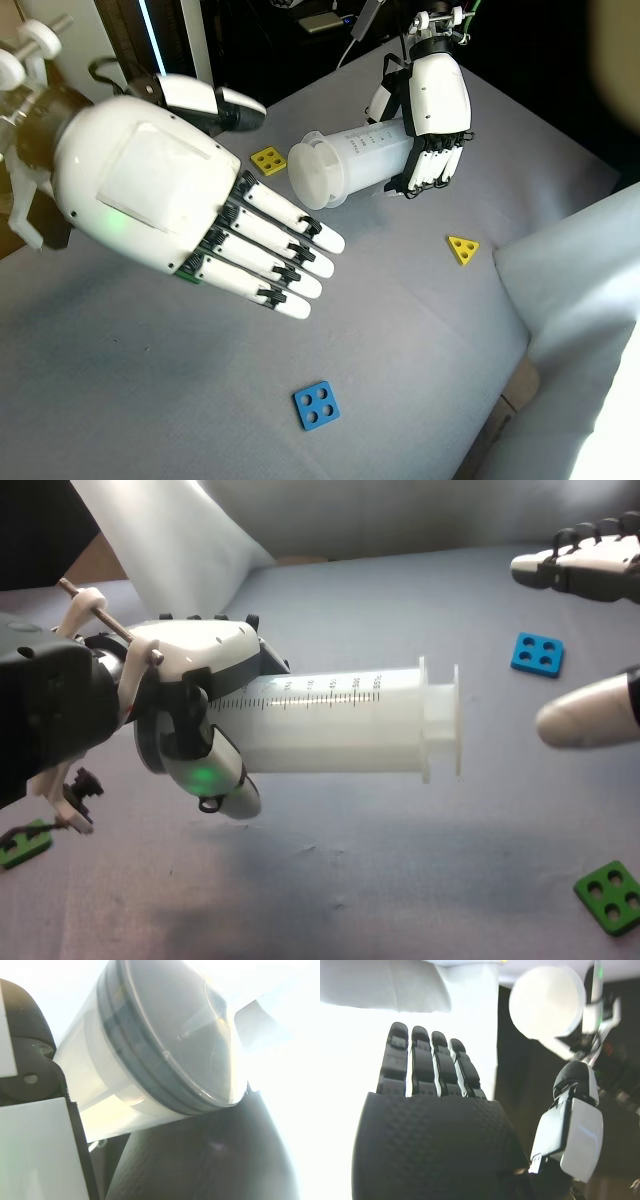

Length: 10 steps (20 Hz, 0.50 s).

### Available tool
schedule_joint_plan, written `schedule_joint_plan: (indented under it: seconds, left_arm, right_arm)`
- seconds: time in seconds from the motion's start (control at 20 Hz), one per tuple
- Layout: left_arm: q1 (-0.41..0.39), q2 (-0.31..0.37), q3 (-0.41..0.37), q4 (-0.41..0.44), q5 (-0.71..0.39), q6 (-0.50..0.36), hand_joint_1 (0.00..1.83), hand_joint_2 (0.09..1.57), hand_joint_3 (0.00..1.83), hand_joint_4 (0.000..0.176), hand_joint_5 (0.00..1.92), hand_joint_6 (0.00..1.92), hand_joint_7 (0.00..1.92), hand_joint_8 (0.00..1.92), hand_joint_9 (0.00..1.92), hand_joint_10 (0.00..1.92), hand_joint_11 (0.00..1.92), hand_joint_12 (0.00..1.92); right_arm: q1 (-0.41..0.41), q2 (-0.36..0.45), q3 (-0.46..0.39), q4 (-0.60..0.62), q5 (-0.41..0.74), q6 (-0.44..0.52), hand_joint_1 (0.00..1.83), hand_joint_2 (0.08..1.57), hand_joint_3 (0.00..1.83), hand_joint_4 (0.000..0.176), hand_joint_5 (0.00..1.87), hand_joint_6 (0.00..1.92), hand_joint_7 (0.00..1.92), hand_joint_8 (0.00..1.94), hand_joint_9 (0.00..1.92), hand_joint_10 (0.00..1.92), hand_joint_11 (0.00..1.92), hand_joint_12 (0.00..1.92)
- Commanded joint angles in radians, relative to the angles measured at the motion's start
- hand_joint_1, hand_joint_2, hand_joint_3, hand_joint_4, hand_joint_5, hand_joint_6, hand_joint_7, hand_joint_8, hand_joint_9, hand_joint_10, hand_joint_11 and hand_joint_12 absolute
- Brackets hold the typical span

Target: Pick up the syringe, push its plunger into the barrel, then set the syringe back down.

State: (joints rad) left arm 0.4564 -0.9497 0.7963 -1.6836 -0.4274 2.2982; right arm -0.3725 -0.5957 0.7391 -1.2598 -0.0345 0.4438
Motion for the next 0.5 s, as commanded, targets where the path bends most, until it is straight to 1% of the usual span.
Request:
schedule_joint_plan:
  seconds: [0.0, 0.05, 0.1, 0.2, 0.25, 0.45]
  left_arm:
    - [-0.005, -0.009, -0.004, 0.056, -0.008, 0.008, 1.49, 1.12, 0.0, 0.0, 0.97, 0.86, 1.0, 0.91, 0.92, 1.17, 0.64, 1.59]
    - [0.0, -0.011, -0.006, 0.07, -0.013, 0.019, 1.49, 1.12, 0.0, 0.0, 0.97, 0.85, 0.99, 0.92, 0.92, 1.17, 0.64, 1.6]
    - [0.006, -0.012, -0.008, 0.08, -0.017, 0.02, 1.49, 1.12, 0.0, 0.0, 0.97, 0.86, 0.99, 0.92, 0.92, 1.17, 0.64, 1.6]
    - [0.019, -0.02, -0.007, 0.115, -0.03, 0.023, 1.49, 1.11, 0.0, 0.0, 0.97, 0.87, 1.01, 0.89, 0.94, 1.15, 0.63, 1.59]
    - [0.026, -0.023, -0.007, 0.122, -0.034, 0.024, 1.49, 1.11, 0.0, 0.0, 0.97, 0.86, 1.01, 0.89, 0.93, 1.16, 0.63, 1.59]
    - [0.062, -0.04, -0.003, 0.153, -0.052, 0.024, 1.49, 1.12, 0.0, 0.0, 0.97, 0.86, 0.99, 0.92, 0.92, 1.17, 0.63, 1.6]
  right_arm:
    - [0.012, -0.006, 0.002, 0.001, 0.033, -0.06, 0.26, 0.82, 0.0, 0.0, 0.0, 0.0, 0.0, 0.0, 0.0, 0.0, 0.0, 0.0]
    - [0.013, -0.012, 0.002, -0.013, 0.038, -0.113, 0.26, 0.82, 0.0, 0.0, 0.0, 0.0, 0.0, 0.0, 0.0, 0.0, 0.0, 0.0]
    - [0.014, -0.018, 0.0, -0.083, 0.037, -0.113, 0.26, 0.81, 0.0, 0.0, 0.0, 0.0, 0.0, 0.0, 0.0, 0.0, 0.0, 0.0]
    - [0.013, -0.028, -0.015, -0.238, -0.004, -0.114, 0.27, 0.81, 0.0, 0.0, 0.0, 0.0, 0.0, 0.0, 0.0, 0.0, 0.0, 0.0]
    - [0.012, -0.032, -0.02, -0.273, -0.019, -0.114, 0.27, 0.81, 0.0, 0.0, 0.0, 0.0, 0.0, 0.0, 0.0, 0.0, 0.0, 0.0]
    - [0.012, -0.038, -0.026, -0.29, -0.037, -0.114, 0.26, 0.82, 0.0, 0.0, 0.0, 0.0, 0.0, 0.0, 0.0, 0.0, 0.0, 0.0]
